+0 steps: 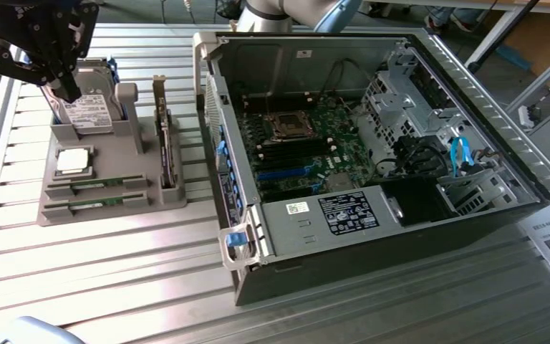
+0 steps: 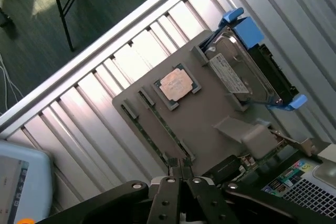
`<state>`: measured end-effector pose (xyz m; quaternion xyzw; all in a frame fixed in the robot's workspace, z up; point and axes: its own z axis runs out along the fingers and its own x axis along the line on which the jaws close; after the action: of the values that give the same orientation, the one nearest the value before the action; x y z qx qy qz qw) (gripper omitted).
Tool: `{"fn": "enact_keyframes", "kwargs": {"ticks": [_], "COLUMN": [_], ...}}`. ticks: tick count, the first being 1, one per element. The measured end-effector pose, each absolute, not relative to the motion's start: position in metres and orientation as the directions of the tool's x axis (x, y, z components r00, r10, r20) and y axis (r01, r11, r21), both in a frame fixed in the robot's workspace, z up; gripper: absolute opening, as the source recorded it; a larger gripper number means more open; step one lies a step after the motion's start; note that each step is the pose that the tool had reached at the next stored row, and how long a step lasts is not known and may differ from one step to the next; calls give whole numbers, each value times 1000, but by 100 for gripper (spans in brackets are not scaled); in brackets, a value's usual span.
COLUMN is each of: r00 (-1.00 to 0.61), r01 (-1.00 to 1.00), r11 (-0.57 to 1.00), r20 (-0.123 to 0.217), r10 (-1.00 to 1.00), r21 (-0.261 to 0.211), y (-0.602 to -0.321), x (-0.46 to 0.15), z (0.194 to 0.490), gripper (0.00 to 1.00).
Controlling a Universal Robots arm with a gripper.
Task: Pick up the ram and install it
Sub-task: 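Pick up the ram and move it above insertion slot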
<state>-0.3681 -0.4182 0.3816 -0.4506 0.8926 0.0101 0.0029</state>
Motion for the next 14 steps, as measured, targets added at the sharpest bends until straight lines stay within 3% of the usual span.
{"fn": "enact_keyframes", "kwargs": {"ticks": [14], "r00": [-384], "r01": [-923], "r11": [384], "r20": [-14], "r10": [-923], "r21": [15], "y": [-418], "x": [-368], "z": [382], "gripper": [10]}}
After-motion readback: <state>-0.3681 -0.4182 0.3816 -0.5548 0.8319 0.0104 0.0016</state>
